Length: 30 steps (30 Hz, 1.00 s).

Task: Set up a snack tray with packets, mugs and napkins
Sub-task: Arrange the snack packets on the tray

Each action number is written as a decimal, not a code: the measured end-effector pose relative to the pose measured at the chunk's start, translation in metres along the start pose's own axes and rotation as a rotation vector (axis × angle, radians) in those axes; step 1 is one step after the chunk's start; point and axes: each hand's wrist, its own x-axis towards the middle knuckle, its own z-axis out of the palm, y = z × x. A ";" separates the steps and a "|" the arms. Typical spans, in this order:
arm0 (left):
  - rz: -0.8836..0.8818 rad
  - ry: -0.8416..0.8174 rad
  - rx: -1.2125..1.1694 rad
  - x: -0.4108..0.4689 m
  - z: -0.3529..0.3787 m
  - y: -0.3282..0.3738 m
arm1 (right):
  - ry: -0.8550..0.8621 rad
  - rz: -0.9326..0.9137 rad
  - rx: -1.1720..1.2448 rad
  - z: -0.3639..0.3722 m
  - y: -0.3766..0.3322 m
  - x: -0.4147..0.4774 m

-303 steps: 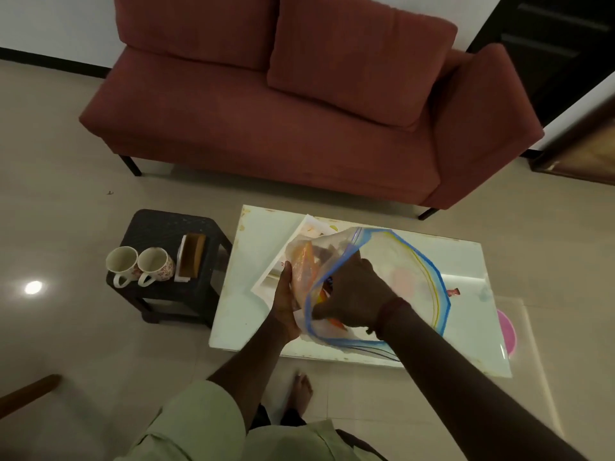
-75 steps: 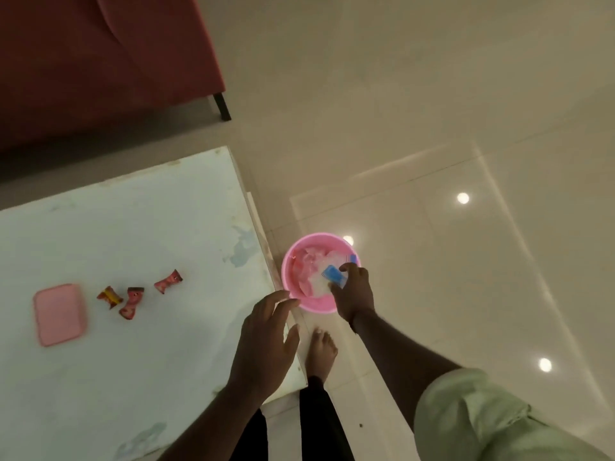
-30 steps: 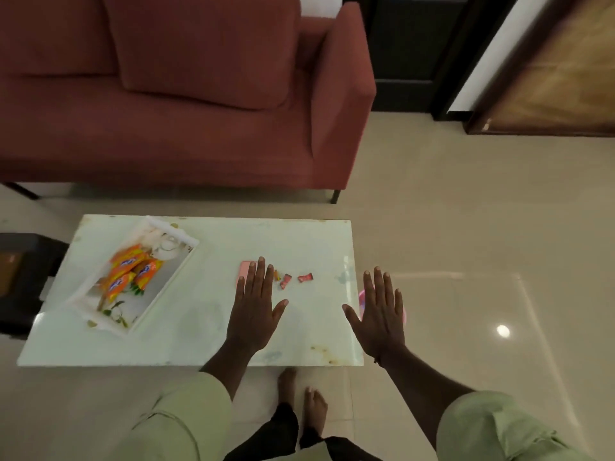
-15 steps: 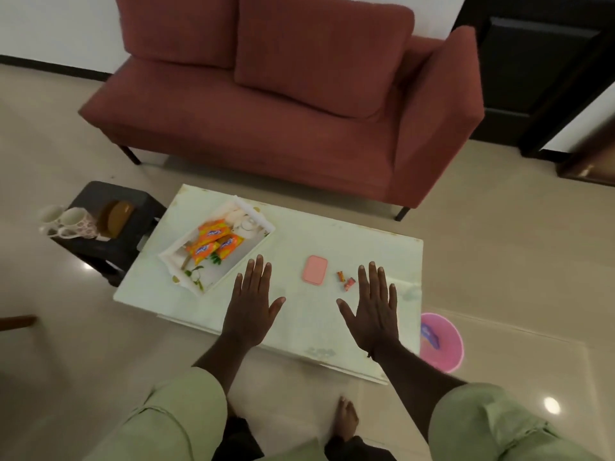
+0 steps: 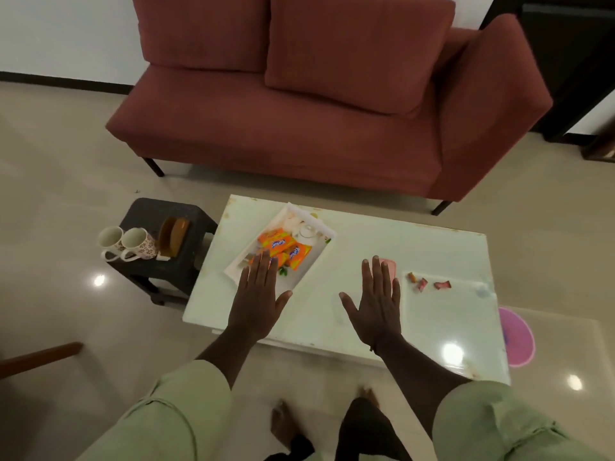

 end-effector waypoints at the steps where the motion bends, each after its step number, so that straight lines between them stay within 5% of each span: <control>1: 0.000 -0.003 0.002 0.001 -0.001 -0.009 | 0.004 -0.005 -0.006 0.002 -0.009 0.000; 18: -0.028 -0.199 -0.111 0.091 0.009 -0.101 | -0.122 -0.026 0.119 0.035 -0.089 0.078; 24: -0.184 -0.346 -0.385 0.154 0.041 -0.139 | -0.260 0.461 0.931 0.059 -0.132 0.141; 30: -0.466 -0.415 -0.746 0.227 0.112 -0.167 | -0.223 0.809 1.168 0.140 -0.150 0.210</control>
